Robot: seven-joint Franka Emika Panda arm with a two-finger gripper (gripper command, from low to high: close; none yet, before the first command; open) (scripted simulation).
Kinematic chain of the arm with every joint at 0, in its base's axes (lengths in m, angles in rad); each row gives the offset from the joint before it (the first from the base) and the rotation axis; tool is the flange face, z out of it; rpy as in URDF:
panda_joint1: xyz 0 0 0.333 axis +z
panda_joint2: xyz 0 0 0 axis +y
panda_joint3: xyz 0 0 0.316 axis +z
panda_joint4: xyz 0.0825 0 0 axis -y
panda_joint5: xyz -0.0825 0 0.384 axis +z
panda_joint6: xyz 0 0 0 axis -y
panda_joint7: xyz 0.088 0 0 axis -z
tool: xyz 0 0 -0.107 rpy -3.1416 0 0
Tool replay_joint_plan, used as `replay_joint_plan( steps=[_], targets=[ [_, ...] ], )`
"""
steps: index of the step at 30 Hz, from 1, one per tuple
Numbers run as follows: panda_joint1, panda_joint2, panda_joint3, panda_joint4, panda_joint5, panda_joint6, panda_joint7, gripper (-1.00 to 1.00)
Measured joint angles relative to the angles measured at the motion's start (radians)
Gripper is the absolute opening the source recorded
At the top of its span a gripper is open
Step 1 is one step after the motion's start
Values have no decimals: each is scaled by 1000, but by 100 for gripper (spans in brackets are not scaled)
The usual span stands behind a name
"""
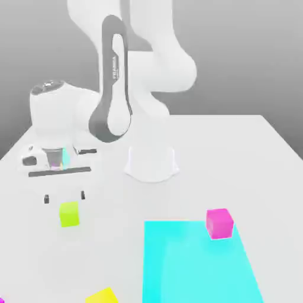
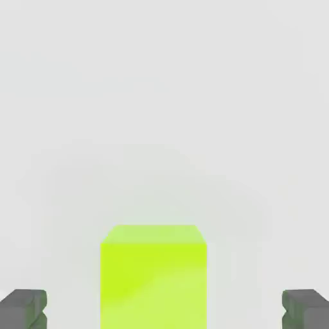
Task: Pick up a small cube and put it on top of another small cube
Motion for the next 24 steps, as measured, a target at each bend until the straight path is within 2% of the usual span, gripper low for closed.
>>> replay_joint_plan(
  steps=[2, 5, 6, 12, 15, 18, 21, 24],
  targets=[
    [-93, 52, 116, 15, 96, 37, -72, 0],
    [-231, 127, 275, 33, 182, 98, -139, 0],
    [-274, 151, 320, 37, 189, 119, -144, -100],
    [-295, 163, 343, 39, 194, 128, -148, -100],
    [-235, 120, 274, 30, 163, 93, -124, -100],
    [-138, 47, 147, 11, 46, 38, -36, -100],
    [-77, -32, 43, -12, -126, -16, 90, -100],
    [-108, -112, 22, -32, -286, -74, 207, -100]
  ],
)
